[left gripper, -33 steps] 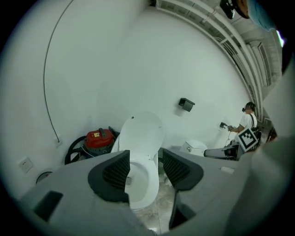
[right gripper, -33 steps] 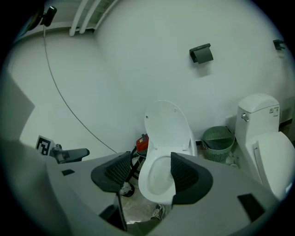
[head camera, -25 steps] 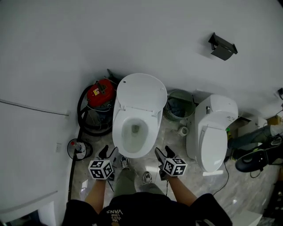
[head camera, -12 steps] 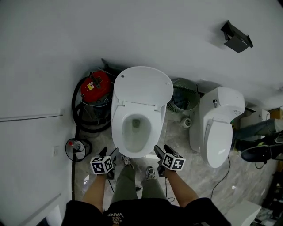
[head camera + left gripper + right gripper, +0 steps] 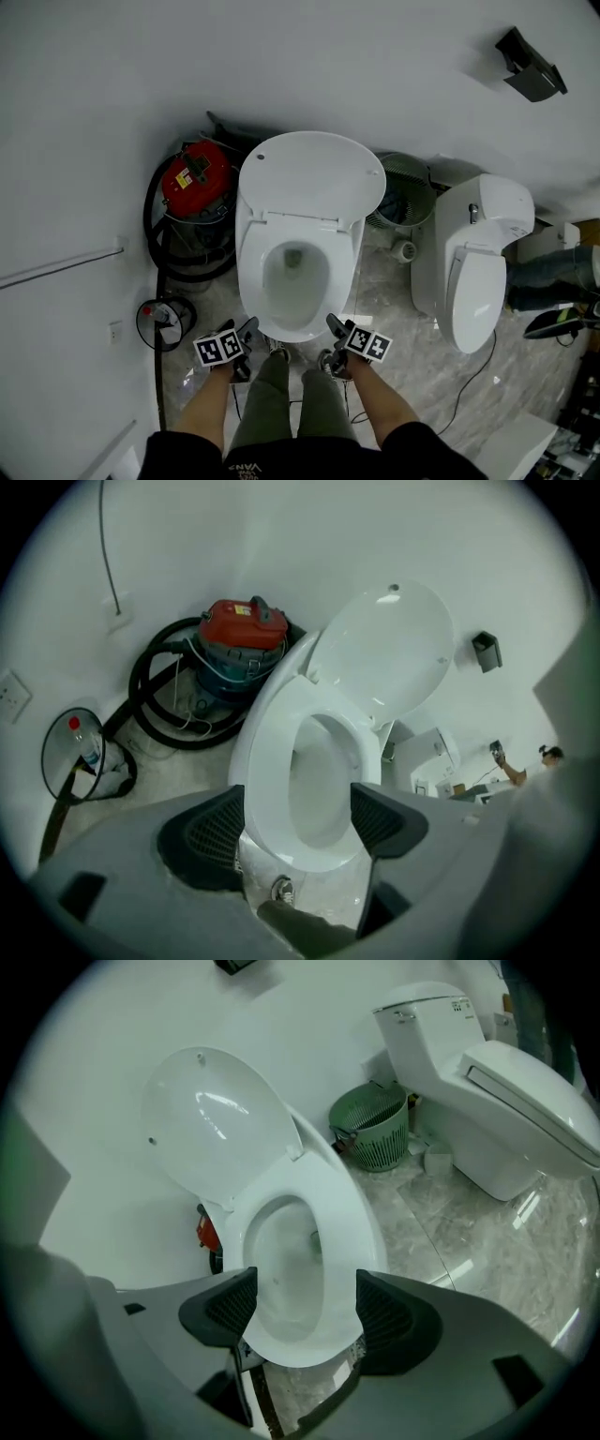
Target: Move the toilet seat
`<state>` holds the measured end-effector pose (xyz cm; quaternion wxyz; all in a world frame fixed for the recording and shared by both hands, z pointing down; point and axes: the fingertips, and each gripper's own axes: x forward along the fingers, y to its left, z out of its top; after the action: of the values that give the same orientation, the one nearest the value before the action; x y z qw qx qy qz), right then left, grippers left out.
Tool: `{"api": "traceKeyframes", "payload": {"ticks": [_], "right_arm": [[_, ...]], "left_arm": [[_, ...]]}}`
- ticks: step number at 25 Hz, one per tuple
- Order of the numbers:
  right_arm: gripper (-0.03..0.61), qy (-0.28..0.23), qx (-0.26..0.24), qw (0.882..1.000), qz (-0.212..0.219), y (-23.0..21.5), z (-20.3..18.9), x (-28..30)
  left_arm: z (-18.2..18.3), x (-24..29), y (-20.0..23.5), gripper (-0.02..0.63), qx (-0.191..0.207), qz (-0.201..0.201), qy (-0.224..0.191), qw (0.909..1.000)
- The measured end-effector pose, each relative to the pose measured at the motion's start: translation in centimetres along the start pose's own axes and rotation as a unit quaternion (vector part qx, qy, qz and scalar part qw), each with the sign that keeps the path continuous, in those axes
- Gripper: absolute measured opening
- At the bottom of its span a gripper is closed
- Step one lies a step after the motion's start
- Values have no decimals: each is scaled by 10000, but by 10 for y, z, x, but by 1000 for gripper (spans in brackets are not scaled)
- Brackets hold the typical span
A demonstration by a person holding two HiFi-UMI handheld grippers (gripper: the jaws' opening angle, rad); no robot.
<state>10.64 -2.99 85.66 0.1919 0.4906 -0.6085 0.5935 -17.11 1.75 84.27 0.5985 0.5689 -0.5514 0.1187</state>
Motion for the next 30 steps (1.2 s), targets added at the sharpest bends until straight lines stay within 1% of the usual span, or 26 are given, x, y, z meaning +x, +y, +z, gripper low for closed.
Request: {"api": "traceKeyframes", "payload": {"ticks": [3,6,10,16,19,22,24,27,29,30], "right_arm": [[314,214,-106,9996,-128,-16,-16,15],[318,273,47,9995,-173,-28,-26,27],[321,291,281,9991,-152,-37,-37,42],[321,295,520,9981,-112,-46,-44,59],[321,300,562,9979,-106,-48,-45,62],[321,302,575,9979,-30,-46,-45,67],[322,325,528,9981,-21,-47,-44,70],[322,365,504,9981,-38,-48,-47,74],[324,377,519,9979,-43,-47,-49,75],[324,382,523,9979,-46,-47,-50,76]], "left_arm": [[-12,20,13,374,-116,35,298,9995],[-19,38,25,380,-255,104,448,9986],[-26,57,40,387,-604,162,486,9969],[-35,83,40,393,-659,52,598,9960],[-41,94,42,403,-674,57,684,9954],[-43,105,39,408,-726,-27,753,9945],[-41,111,35,409,-855,-53,687,9939],[-38,112,36,416,-1172,-73,550,9916],[-39,109,38,402,-1209,-152,588,9908],[-39,107,39,376,-1193,-180,632,9907]]}}
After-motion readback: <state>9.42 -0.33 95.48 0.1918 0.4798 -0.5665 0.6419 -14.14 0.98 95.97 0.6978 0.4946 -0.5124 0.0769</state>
